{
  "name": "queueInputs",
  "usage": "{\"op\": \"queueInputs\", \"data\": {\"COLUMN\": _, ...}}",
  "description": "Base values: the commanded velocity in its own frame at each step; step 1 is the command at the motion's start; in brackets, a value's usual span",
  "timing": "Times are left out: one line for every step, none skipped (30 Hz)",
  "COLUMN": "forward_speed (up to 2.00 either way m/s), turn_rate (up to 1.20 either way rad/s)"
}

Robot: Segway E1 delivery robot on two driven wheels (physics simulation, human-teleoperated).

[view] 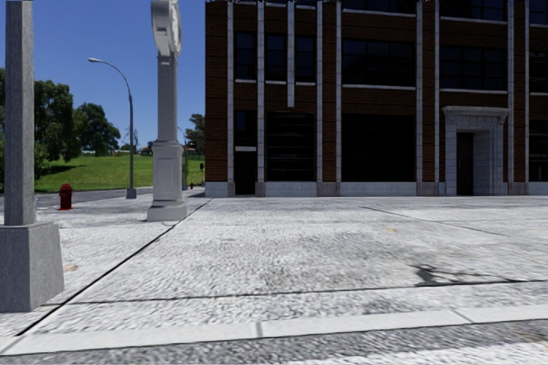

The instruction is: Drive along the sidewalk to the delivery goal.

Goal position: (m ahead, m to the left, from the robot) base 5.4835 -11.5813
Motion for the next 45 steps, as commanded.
{"op": "queueInputs", "data": {"forward_speed": 2.00, "turn_rate": -0.54}}
{"op": "queueInputs", "data": {"forward_speed": 2.00, "turn_rate": -0.54}}
{"op": "queueInputs", "data": {"forward_speed": 2.00, "turn_rate": -0.54}}
{"op": "queueInputs", "data": {"forward_speed": 2.00, "turn_rate": -0.54}}
{"op": "queueInputs", "data": {"forward_speed": 2.00, "turn_rate": -0.54}}
{"op": "queueInputs", "data": {"forward_speed": 2.00, "turn_rate": -0.54}}
{"op": "queueInputs", "data": {"forward_speed": 2.00, "turn_rate": -0.54}}
{"op": "queueInputs", "data": {"forward_speed": 2.00, "turn_rate": -0.54}}
{"op": "queueInputs", "data": {"forward_speed": 2.00, "turn_rate": -0.54}}
{"op": "queueInputs", "data": {"forward_speed": 2.00, "turn_rate": -0.54}}
{"op": "queueInputs", "data": {"forward_speed": 2.00, "turn_rate": -0.54}}
{"op": "queueInputs", "data": {"forward_speed": 2.00, "turn_rate": -0.54}}
{"op": "queueInputs", "data": {"forward_speed": 2.00, "turn_rate": -0.54}}
{"op": "queueInputs", "data": {"forward_speed": 2.00, "turn_rate": -0.54}}
{"op": "queueInputs", "data": {"forward_speed": 2.00, "turn_rate": -0.54}}
{"op": "queueInputs", "data": {"forward_speed": 2.00, "turn_rate": -0.54}}
{"op": "queueInputs", "data": {"forward_speed": 2.00, "turn_rate": -0.54}}
{"op": "queueInputs", "data": {"forward_speed": 2.00, "turn_rate": -0.54}}
{"op": "queueInputs", "data": {"forward_speed": 2.00, "turn_rate": -0.54}}
{"op": "queueInputs", "data": {"forward_speed": 2.00, "turn_rate": -0.54}}
{"op": "queueInputs", "data": {"forward_speed": 2.00, "turn_rate": -0.54}}
{"op": "queueInputs", "data": {"forward_speed": 2.00, "turn_rate": -0.54}}
{"op": "queueInputs", "data": {"forward_speed": 2.00, "turn_rate": -0.54}}
{"op": "queueInputs", "data": {"forward_speed": 2.00, "turn_rate": -0.54}}
{"op": "queueInputs", "data": {"forward_speed": 2.00, "turn_rate": -0.54}}
{"op": "queueInputs", "data": {"forward_speed": 2.00, "turn_rate": -0.54}}
{"op": "queueInputs", "data": {"forward_speed": 2.00, "turn_rate": -0.54}}
{"op": "queueInputs", "data": {"forward_speed": 2.00, "turn_rate": -0.54}}
{"op": "queueInputs", "data": {"forward_speed": 2.00, "turn_rate": -0.54}}
{"op": "queueInputs", "data": {"forward_speed": 2.00, "turn_rate": -0.54}}
{"op": "queueInputs", "data": {"forward_speed": 2.00, "turn_rate": -0.54}}
{"op": "queueInputs", "data": {"forward_speed": 2.00, "turn_rate": -0.54}}
{"op": "queueInputs", "data": {"forward_speed": 2.00, "turn_rate": -0.54}}
{"op": "queueInputs", "data": {"forward_speed": 2.00, "turn_rate": -0.45}}
{"op": "queueInputs", "data": {"forward_speed": 2.00, "turn_rate": -0.31}}
{"op": "queueInputs", "data": {"forward_speed": 2.00, "turn_rate": -0.31}}
{"op": "queueInputs", "data": {"forward_speed": 2.00, "turn_rate": -0.26}}
{"op": "queueInputs", "data": {"forward_speed": 2.00, "turn_rate": -0.25}}
{"op": "queueInputs", "data": {"forward_speed": 2.00, "turn_rate": -0.25}}
{"op": "queueInputs", "data": {"forward_speed": 2.00, "turn_rate": -0.25}}
{"op": "queueInputs", "data": {"forward_speed": 2.00, "turn_rate": -0.25}}
{"op": "queueInputs", "data": {"forward_speed": 2.00, "turn_rate": -0.25}}
{"op": "queueInputs", "data": {"forward_speed": 2.00, "turn_rate": -0.27}}
{"op": "queueInputs", "data": {"forward_speed": 2.00, "turn_rate": -0.27}}
{"op": "queueInputs", "data": {"forward_speed": 2.00, "turn_rate": -0.38}}
